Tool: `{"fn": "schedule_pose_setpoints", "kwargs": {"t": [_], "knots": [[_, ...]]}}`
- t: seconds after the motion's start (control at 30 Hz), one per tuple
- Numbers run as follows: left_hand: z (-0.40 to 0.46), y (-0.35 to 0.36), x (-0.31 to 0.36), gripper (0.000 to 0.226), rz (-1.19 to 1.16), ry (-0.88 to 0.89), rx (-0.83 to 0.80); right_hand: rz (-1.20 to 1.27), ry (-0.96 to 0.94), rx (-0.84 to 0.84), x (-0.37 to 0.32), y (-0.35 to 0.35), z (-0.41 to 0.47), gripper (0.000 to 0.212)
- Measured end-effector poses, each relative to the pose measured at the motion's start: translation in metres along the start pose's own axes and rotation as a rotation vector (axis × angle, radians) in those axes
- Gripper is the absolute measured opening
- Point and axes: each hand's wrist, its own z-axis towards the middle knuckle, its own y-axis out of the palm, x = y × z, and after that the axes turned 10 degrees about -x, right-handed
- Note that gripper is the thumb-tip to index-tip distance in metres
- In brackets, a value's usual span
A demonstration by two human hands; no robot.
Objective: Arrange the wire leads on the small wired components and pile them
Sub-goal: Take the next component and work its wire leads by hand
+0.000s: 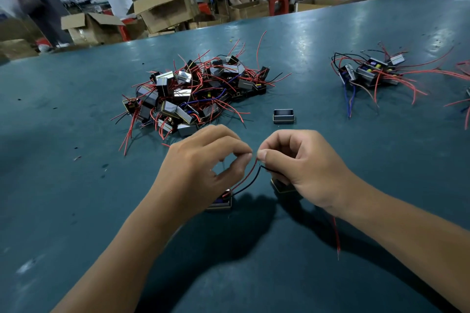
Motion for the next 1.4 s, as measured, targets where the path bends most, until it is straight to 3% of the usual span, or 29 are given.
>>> {"fn": "schedule_pose_setpoints", "kwargs": {"t": [0.57, 1.17, 1.4], "knots": [[0.001, -0.007, -0.008, 0.014, 0.013, 0.098, -0.072, 0.011, 0.014, -0.12, -0.007, -0.005, -0.004, 0.019], [0.002, -0.022, 0.002, 0.02, 0.121, 0.2, -0.178, -0.058, 0.041, -0.357, -0.009, -0.012, -0.007, 0.014], [0.001, -0.018, 0.001, 0.021, 0.022, 0.115, -0.24, -0.039, 0.019, -0.361, -0.006, -0.011, -0.006, 0.019]]}}
